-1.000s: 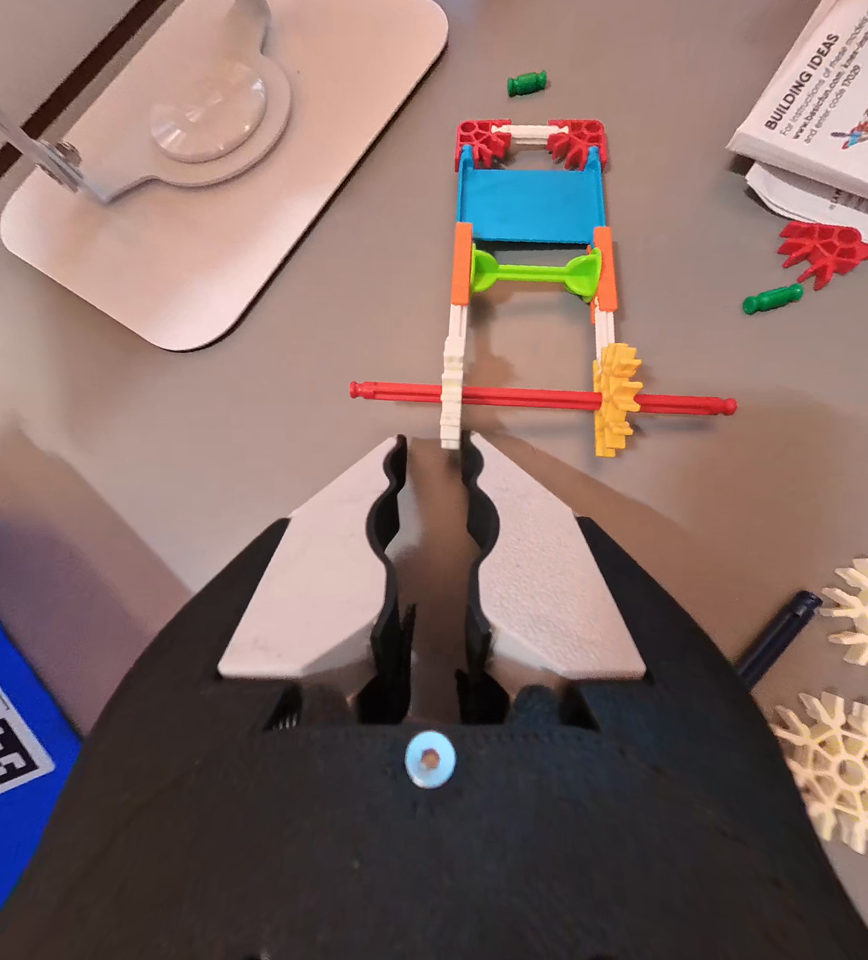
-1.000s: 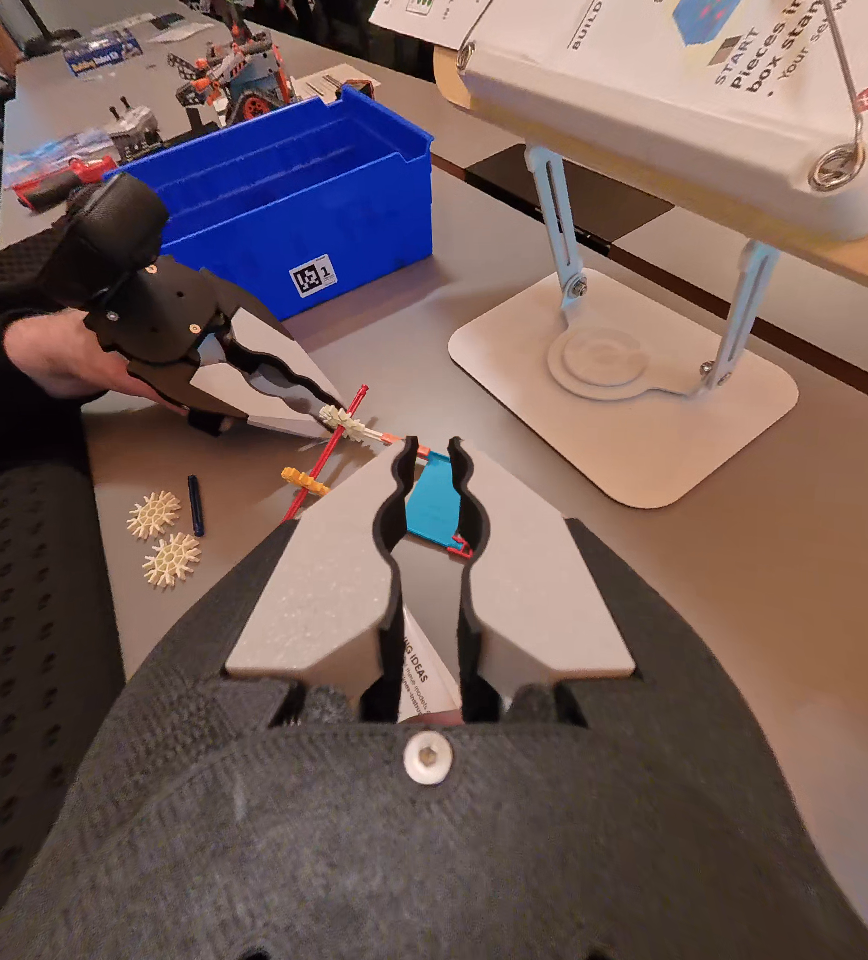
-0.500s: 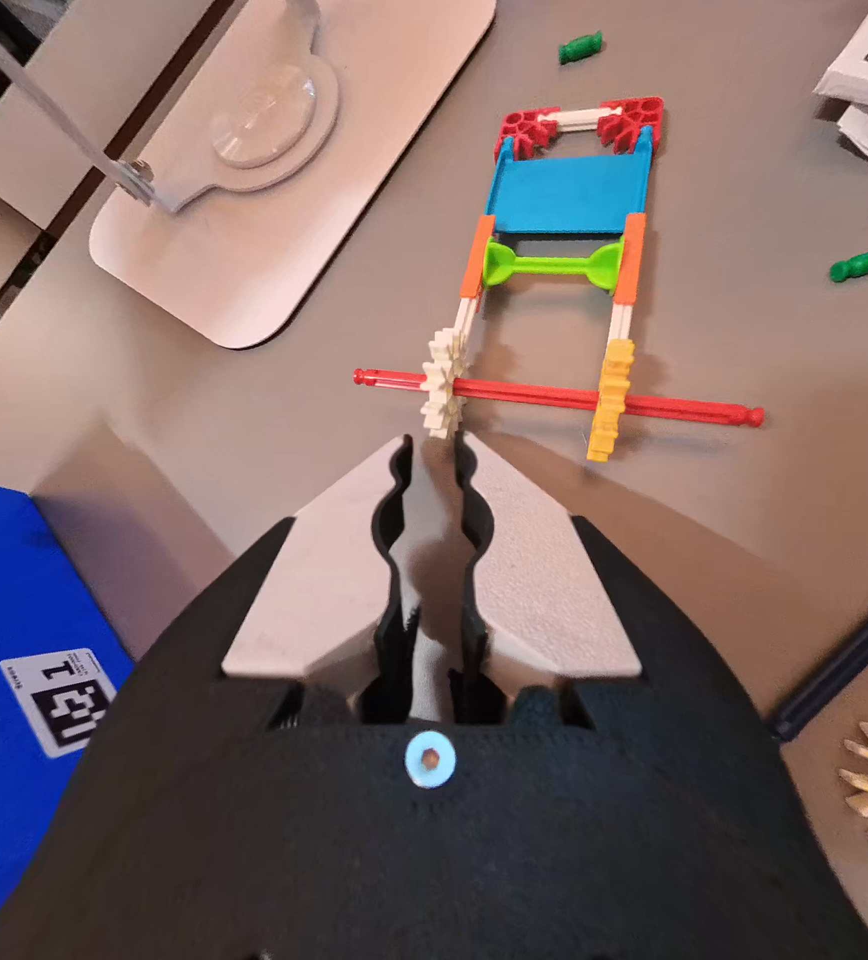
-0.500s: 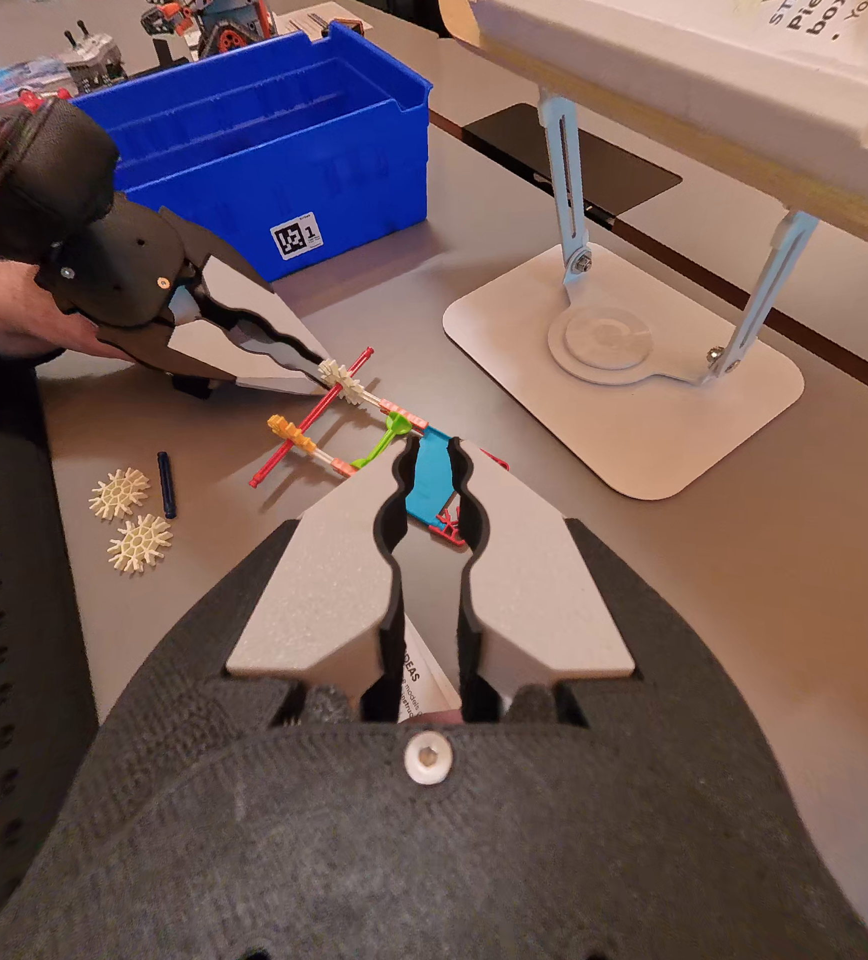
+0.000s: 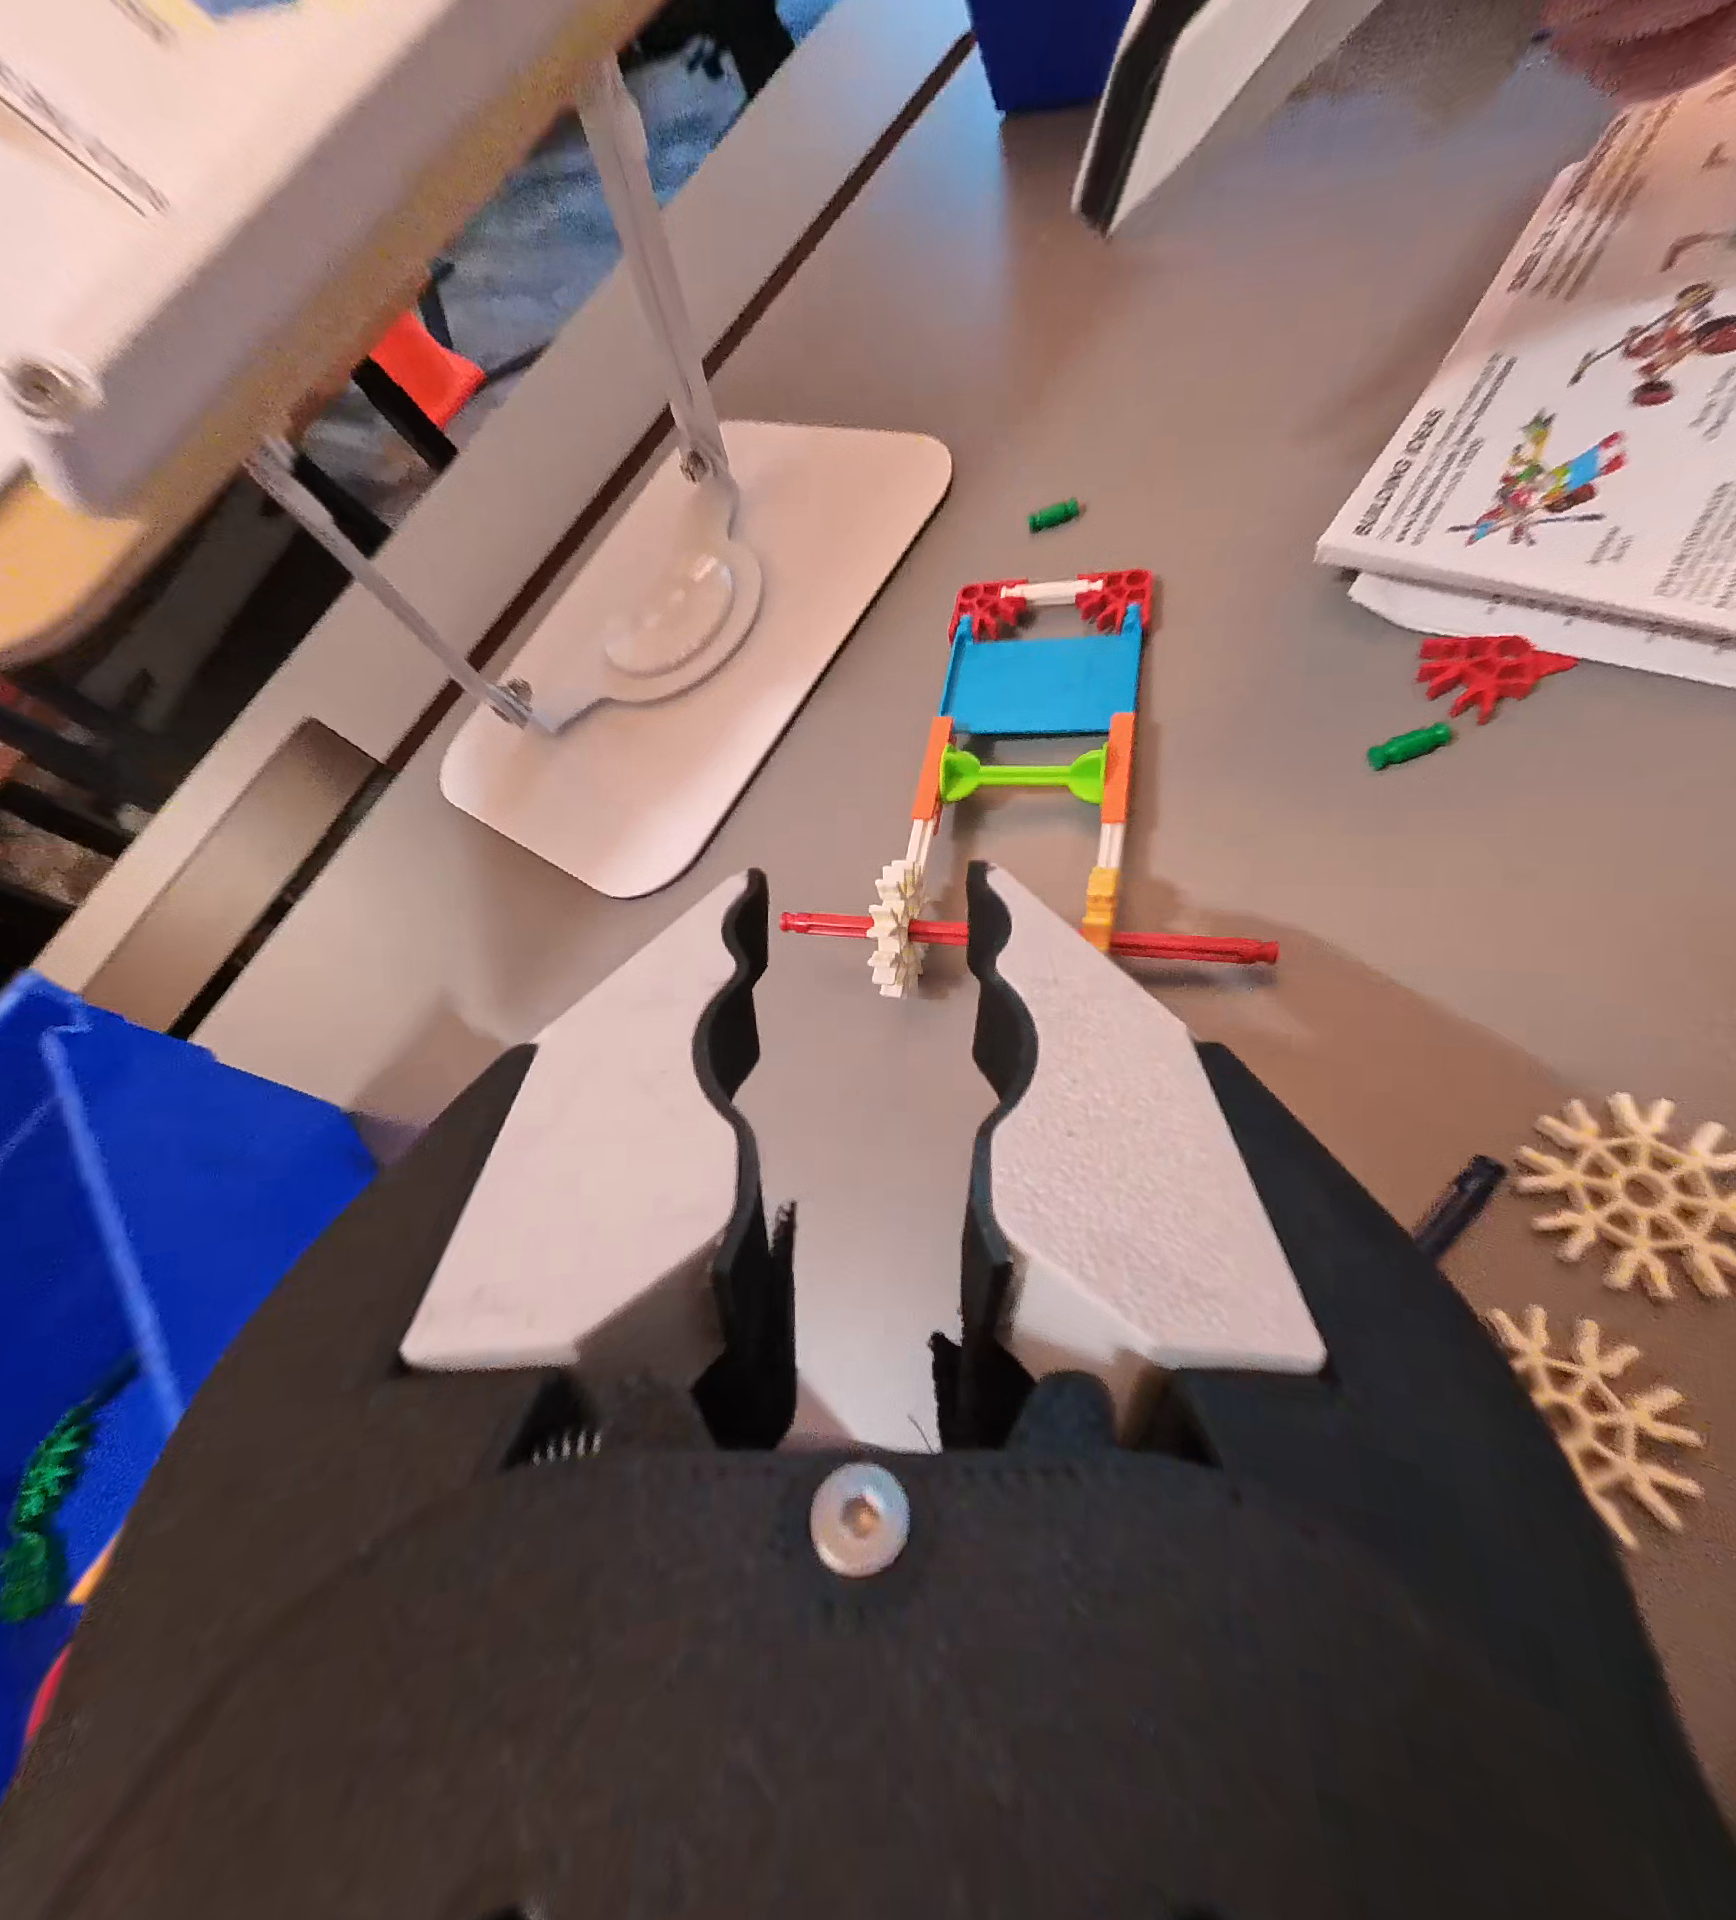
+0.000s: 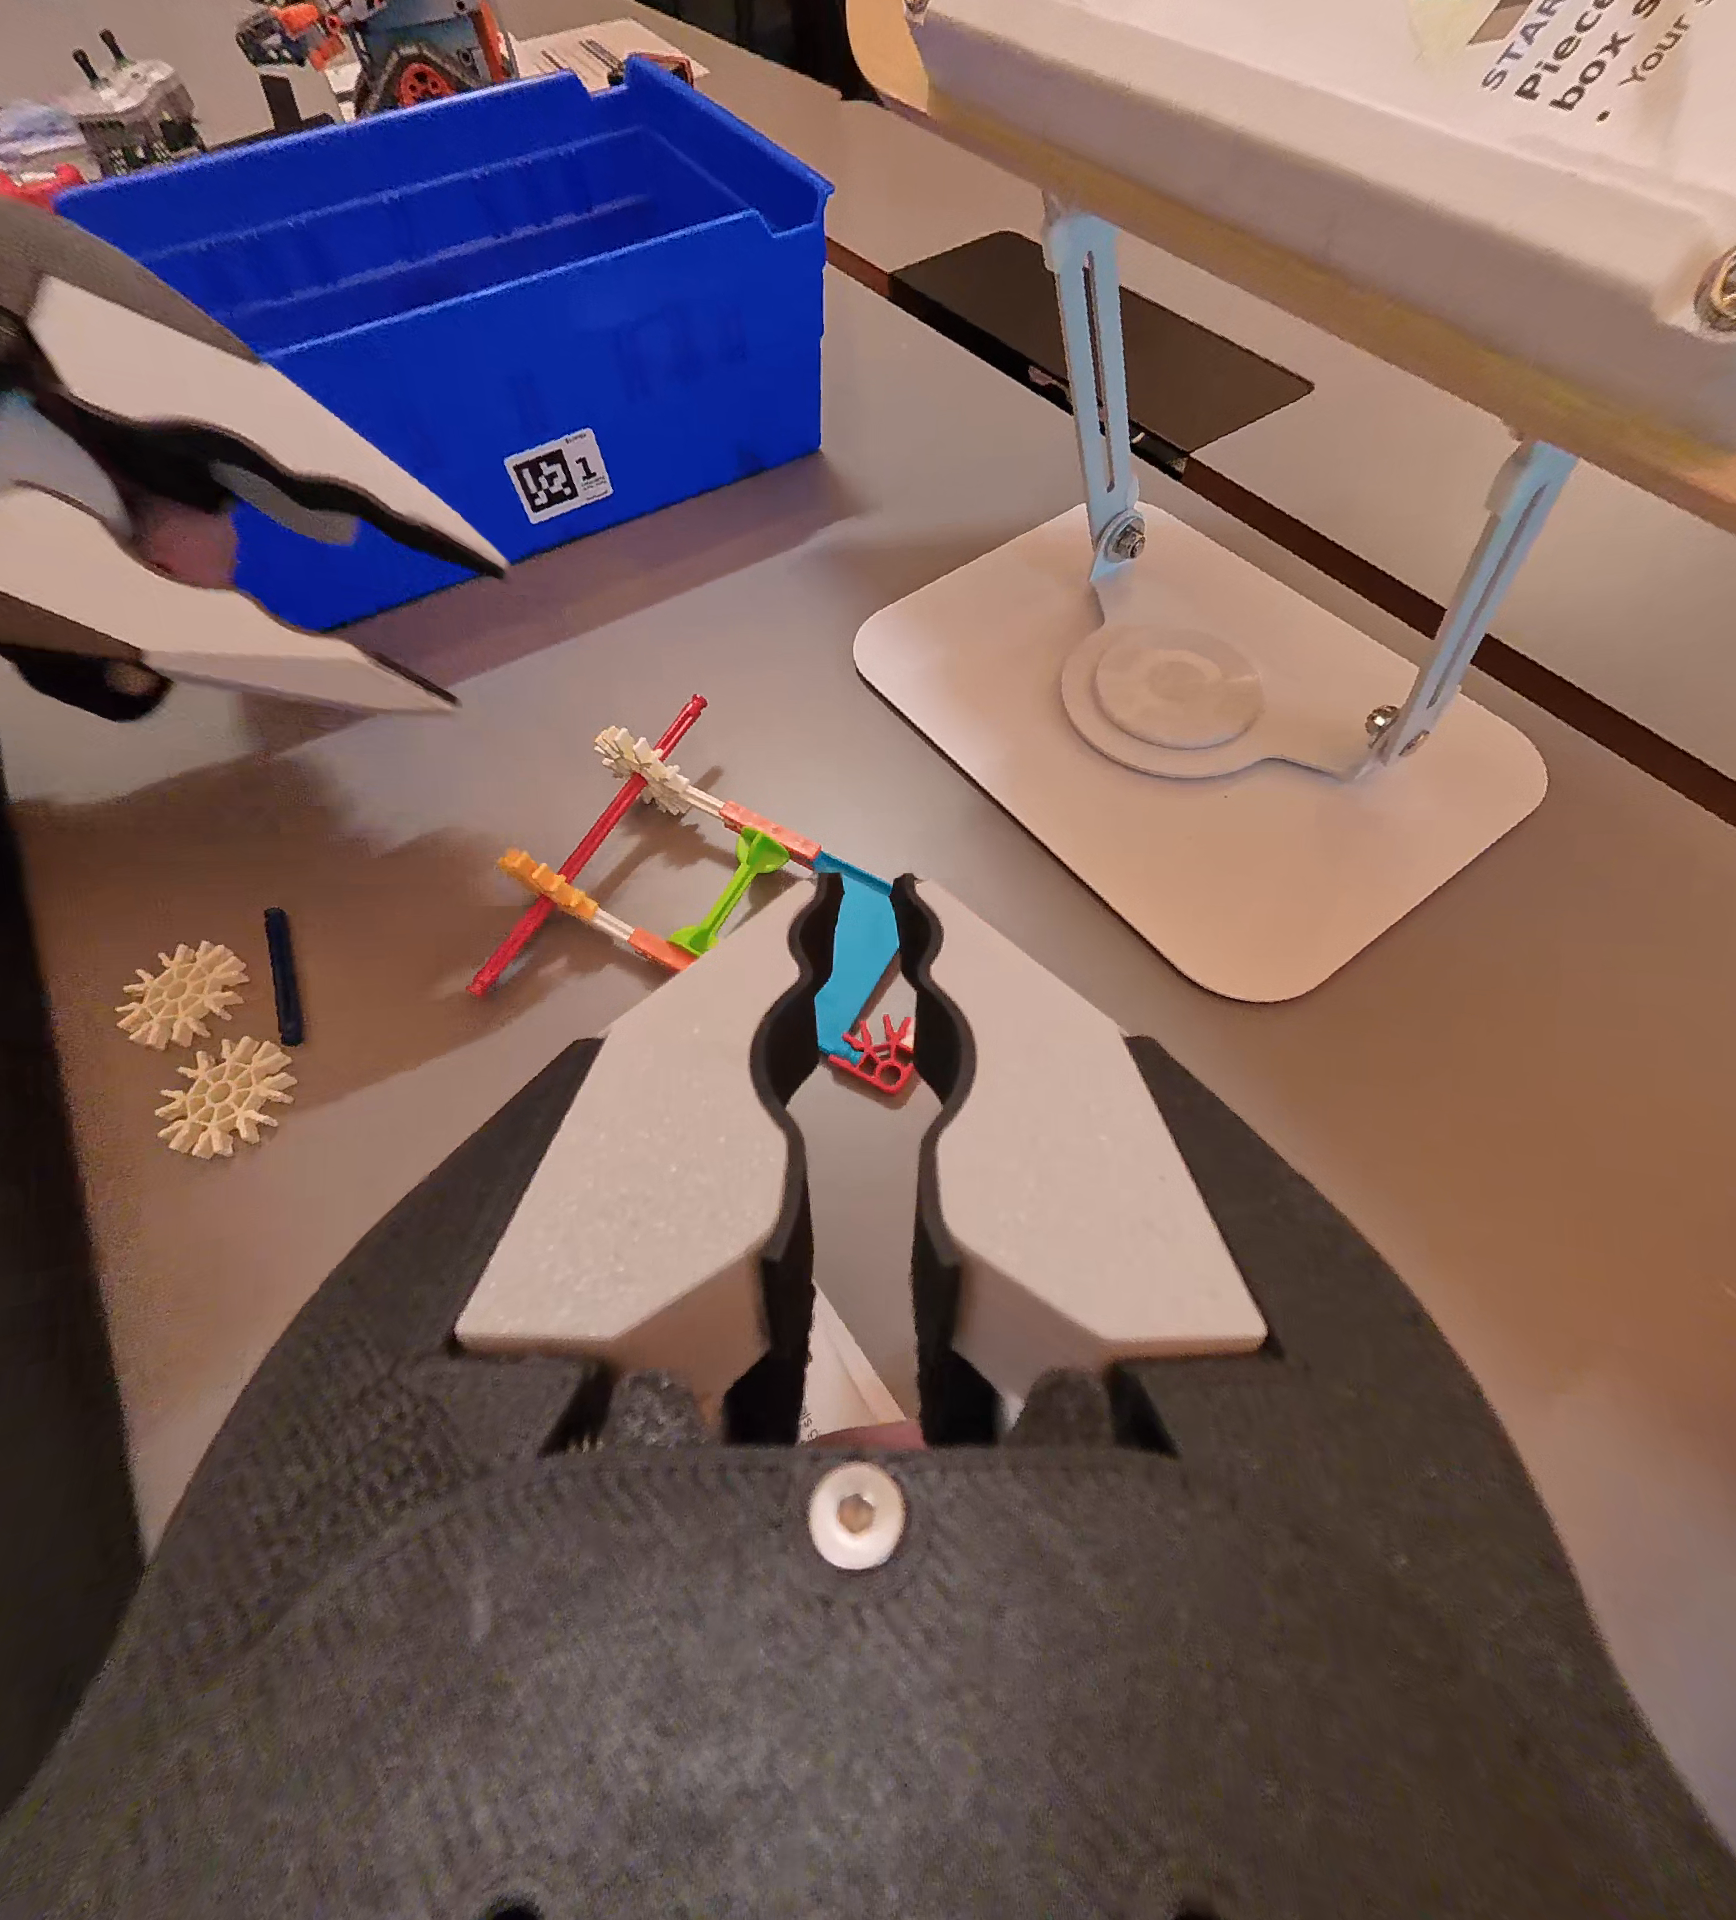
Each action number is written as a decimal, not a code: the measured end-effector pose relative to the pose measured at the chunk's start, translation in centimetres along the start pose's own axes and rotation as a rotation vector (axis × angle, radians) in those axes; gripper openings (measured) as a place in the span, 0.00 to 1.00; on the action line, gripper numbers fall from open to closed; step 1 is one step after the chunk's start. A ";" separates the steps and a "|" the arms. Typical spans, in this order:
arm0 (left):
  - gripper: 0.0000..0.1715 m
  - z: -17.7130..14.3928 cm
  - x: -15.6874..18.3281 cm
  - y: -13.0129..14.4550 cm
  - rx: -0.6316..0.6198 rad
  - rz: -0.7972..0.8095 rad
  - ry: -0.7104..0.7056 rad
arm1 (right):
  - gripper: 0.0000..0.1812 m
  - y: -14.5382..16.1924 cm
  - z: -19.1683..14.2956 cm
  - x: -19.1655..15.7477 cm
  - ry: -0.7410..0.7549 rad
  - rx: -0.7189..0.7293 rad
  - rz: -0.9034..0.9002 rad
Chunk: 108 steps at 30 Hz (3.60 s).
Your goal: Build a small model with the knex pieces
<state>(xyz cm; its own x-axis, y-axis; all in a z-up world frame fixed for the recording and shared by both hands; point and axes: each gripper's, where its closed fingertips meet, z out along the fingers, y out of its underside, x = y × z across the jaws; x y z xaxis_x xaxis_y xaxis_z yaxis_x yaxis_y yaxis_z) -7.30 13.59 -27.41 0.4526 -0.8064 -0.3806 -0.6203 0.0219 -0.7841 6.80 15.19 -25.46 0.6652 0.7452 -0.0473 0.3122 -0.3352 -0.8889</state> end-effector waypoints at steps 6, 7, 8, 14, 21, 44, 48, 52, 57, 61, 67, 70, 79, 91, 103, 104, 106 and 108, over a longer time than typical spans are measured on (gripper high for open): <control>0.21 -5.4 -1.6 -1.5 0.047 0.030 -0.077 | 0.05 0.3 0.4 0.0 0.006 -0.010 -0.014; 0.21 -6.3 -2.0 -1.6 0.050 0.038 -0.094 | 0.05 0.4 0.4 0.0 0.006 -0.014 -0.015; 0.20 -7.3 -2.4 -1.6 0.049 0.048 -0.116 | 0.05 0.5 0.5 0.0 0.004 -0.019 -0.017; 0.21 -11.8 -6.0 0.4 -0.019 0.072 -0.245 | 0.05 0.7 0.7 -0.2 0.004 -0.025 -0.030; 0.20 -15.1 -11.1 4.0 -0.136 0.060 -0.351 | 0.05 1.0 1.0 -0.6 -0.011 -0.039 -0.045; 0.18 -10.0 -15.7 12.5 -0.528 0.081 0.199 | 0.05 2.6 2.2 -1.1 -0.031 -0.099 -0.079; 0.18 -9.2 -15.3 13.8 -0.571 0.130 0.254 | 0.05 2.6 2.1 -1.1 -0.032 -0.098 -0.085; 0.17 -8.2 -17.6 15.5 -0.629 0.179 0.221 | 0.05 2.8 2.2 -0.9 -0.031 -0.099 -0.088; 0.14 -5.8 -21.1 16.0 -0.637 0.196 0.193 | 0.05 2.8 2.1 -0.5 -0.031 -0.088 -0.081; 0.13 -2.9 -22.3 16.5 -0.616 0.222 0.208 | 0.05 2.5 2.0 -0.2 -0.020 -0.075 -0.073; 0.10 0.3 -23.0 17.9 -0.587 0.437 0.281 | 0.05 1.9 1.4 0.0 0.007 -0.055 -0.089; 0.13 0.7 -23.1 19.1 -0.626 0.485 0.341 | 0.05 1.6 1.1 0.0 0.016 -0.044 -0.101; 0.12 2.0 -21.9 19.7 -0.647 0.429 0.502 | 0.05 1.3 0.6 0.0 0.021 -0.031 -0.119; 0.03 0.7 -20.7 19.8 -0.673 0.327 0.522 | 0.05 1.1 0.3 0.2 0.020 -0.022 -0.126; 0.02 1.1 -21.0 20.2 -0.691 0.325 0.479 | 0.05 0.6 -0.3 0.6 0.038 -0.004 -0.124; 0.02 1.0 -20.9 20.1 -0.692 0.329 0.483 | 0.05 0.6 -0.4 0.7 0.038 -0.003 -0.122; 0.02 0.9 -20.8 20.1 -0.694 0.334 0.480 | 0.05 0.5 -0.5 0.7 0.037 0.001 -0.119; 0.02 0.6 -21.0 19.6 -0.674 0.325 0.458 | 0.05 0.4 -0.5 0.7 0.036 0.006 -0.116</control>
<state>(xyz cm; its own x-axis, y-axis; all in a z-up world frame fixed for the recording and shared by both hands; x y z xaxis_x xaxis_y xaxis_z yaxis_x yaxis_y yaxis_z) -28.59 31.33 -35.03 -0.0242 -0.9821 -0.1867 -0.9858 0.0546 -0.1591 7.74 15.26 -25.62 0.6486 0.7577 0.0722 0.3843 -0.2442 -0.8903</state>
